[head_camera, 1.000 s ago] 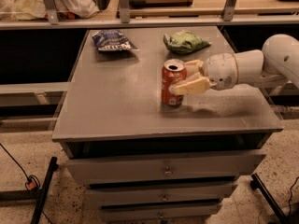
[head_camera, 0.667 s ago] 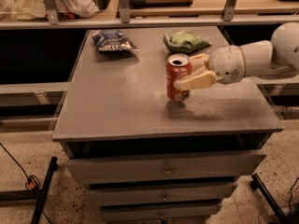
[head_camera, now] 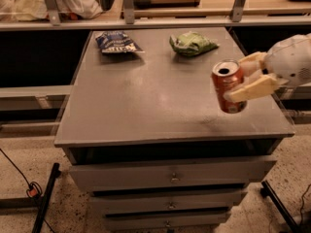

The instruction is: Knock coke can over

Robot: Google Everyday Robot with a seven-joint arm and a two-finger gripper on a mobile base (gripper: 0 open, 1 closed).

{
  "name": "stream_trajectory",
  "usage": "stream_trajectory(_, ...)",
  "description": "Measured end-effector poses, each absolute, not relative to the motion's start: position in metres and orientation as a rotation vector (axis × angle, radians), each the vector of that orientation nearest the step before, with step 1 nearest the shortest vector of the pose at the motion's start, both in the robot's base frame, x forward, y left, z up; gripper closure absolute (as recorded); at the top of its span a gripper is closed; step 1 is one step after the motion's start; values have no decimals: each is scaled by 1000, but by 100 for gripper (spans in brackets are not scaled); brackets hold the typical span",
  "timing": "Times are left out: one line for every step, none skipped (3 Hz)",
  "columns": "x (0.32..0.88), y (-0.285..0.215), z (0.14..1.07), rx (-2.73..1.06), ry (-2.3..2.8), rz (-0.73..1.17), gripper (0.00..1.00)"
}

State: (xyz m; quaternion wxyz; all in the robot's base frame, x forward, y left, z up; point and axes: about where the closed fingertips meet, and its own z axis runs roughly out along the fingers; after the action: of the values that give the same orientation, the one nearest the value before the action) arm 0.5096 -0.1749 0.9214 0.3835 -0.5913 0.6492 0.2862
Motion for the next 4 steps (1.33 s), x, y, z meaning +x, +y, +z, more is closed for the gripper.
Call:
stream_trajectory(494,-195,927,-1588,1739,574,100)
stream_trajectory(509,-191,926,-1653,1792,453,100)
stream_trajectory(550,-159,921,-1715,1810,361,100)
stream_trajectory(589,-124,911,-1782,1826,243,100)
